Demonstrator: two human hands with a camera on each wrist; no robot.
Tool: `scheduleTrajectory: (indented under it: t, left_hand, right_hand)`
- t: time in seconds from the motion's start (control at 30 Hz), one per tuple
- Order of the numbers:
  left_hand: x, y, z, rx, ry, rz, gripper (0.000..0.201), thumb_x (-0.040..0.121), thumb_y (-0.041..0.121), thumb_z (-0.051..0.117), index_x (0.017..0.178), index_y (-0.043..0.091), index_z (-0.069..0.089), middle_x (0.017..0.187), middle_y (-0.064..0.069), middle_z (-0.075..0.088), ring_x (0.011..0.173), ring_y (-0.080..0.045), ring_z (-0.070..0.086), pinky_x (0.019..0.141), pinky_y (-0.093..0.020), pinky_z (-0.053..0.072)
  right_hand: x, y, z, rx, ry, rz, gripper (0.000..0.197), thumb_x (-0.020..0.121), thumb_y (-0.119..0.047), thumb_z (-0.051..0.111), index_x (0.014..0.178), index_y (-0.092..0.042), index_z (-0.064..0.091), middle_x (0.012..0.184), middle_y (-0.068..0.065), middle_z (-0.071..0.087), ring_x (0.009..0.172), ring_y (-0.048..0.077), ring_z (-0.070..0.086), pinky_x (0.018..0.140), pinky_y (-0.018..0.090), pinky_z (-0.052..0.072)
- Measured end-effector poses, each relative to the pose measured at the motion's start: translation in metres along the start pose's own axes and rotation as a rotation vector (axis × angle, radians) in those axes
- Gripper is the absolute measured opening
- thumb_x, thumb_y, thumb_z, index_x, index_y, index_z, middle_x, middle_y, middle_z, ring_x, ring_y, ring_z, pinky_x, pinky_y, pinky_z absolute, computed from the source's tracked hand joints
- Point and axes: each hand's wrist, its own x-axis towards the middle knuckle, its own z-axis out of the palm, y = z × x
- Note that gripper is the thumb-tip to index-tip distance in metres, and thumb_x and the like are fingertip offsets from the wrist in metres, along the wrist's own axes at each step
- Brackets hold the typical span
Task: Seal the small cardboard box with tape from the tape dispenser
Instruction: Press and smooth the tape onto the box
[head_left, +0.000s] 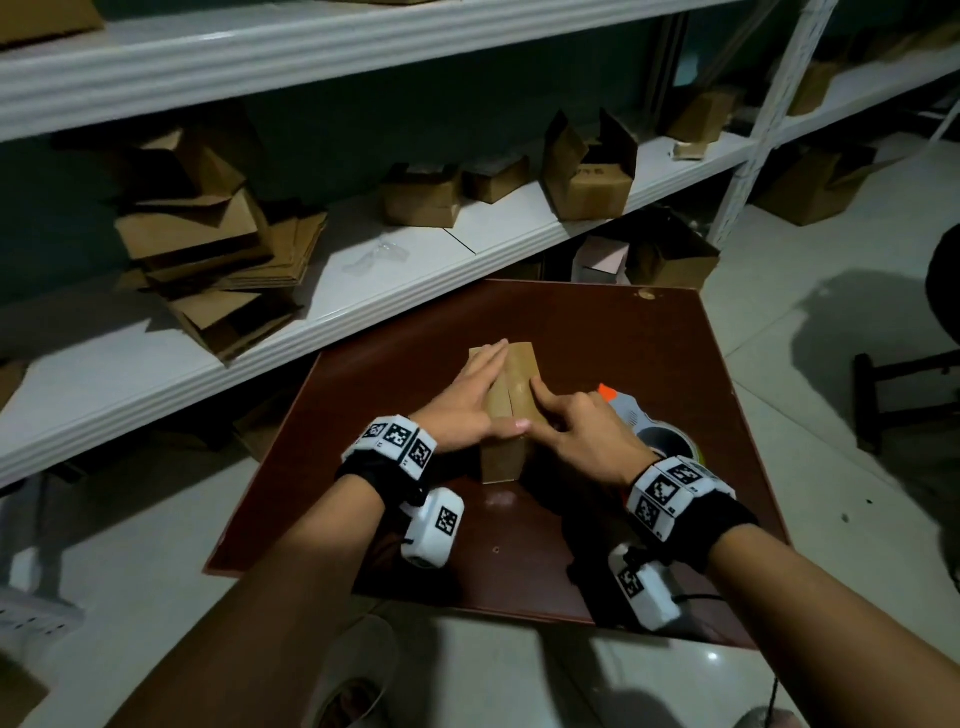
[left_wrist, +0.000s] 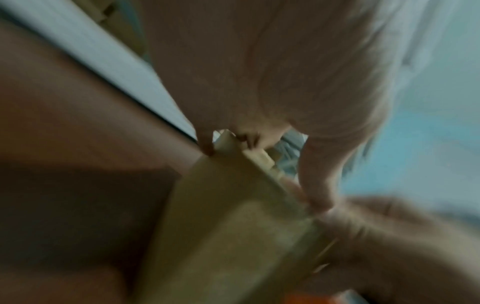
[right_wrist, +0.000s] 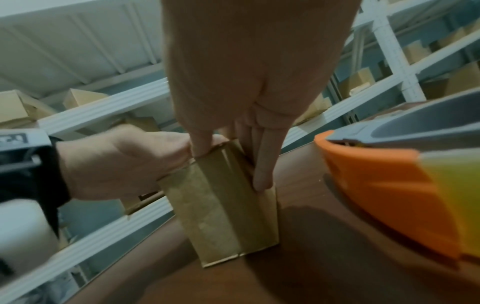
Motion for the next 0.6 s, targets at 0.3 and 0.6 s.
scheduleTrajectory:
  t: [0.3, 0.6]
  left_hand:
    - [0.006, 0.004, 0.004, -0.154, 0.116, -0.256, 0.161, 0.065, 0.040, 0.101, 0.166, 0.019, -0.023, 0.175, -0.004, -0.013, 0.164, -0.022, -0.001, 0.131, -0.036, 0.011]
    - [0.010, 0.002, 0.003, -0.198, 0.366, -0.396, 0.099, 0.070, 0.021, 0.099, 0.149, 0.014, 0.041, 0.134, 0.001, 0.035, 0.126, -0.020, 0.047, 0.107, -0.031, 0.043]
  right_hand:
    - [0.001, 0.002, -0.012, 0.163, -0.012, 0.045, 0.059, 0.099, -0.009, 0.052, 0.154, -0.029, 0.045, 0.141, 0.003, 0.064, 0.087, -0.008, 0.064, 0.068, 0.004, 0.040]
    - [-0.005, -0.001, -0.010, 0.309, -0.020, 0.269, 0.097, 0.080, -0.069, 0.070, 0.159, -0.023, 0.036, 0.157, 0.004, 0.047, 0.139, 0.023, 0.050, 0.112, 0.038, 0.043]
